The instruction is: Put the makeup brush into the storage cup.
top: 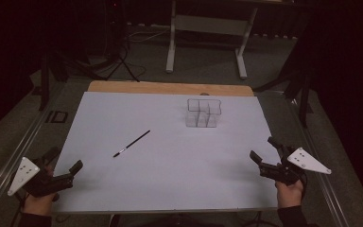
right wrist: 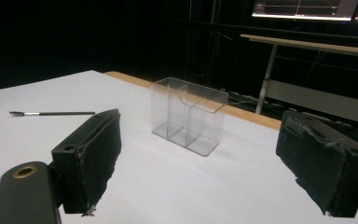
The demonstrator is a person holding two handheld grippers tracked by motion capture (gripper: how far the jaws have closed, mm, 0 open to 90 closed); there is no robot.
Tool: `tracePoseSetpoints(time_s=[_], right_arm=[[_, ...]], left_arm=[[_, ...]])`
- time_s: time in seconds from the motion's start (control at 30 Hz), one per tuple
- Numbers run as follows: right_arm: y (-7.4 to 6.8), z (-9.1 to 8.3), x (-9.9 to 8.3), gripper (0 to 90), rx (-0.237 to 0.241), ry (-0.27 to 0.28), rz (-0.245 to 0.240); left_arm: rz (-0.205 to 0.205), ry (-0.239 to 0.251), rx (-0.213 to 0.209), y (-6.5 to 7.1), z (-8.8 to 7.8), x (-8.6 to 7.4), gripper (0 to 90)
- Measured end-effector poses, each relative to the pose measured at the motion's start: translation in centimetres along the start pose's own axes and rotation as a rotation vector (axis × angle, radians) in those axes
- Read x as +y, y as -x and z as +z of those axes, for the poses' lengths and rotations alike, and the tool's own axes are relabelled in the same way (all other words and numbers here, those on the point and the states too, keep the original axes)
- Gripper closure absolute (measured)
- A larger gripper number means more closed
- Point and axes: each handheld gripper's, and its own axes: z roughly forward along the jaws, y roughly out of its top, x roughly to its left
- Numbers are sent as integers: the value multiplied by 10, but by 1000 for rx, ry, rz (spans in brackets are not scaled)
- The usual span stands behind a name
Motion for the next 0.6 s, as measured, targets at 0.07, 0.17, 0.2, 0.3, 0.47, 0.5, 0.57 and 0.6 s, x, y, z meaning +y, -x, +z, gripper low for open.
tracePoseSetpoints(time_s=[0.07,0.17,0.2,0.3,0.47,0.5,0.57,0.6], right_arm=[[-1,1,0,137,6,-4,-2],[-2,1,0,136,12,-9,-3],[-4,2,0,137,13,-9,-12],[-5,3,-1,137,18,-12,-24],[-5,4,-2,137,29,-13,-13],[-5,5,-2,137,27,-14,-12],[-5,5,-1,137,28,-11,-8],[-5,5,-1,137,27,-10,-7]], left_arm=[[-2,-22,-12,1,3,-4,3],[-6,-29,-17,2,4,-5,3],[-10,-31,-20,2,5,-5,3],[-17,-21,-17,4,4,-3,3],[-12,-3,-21,8,1,5,3],[-13,-15,-26,8,1,6,3],[-14,-11,-35,11,-3,10,3],[-27,-12,-41,12,-4,12,3]])
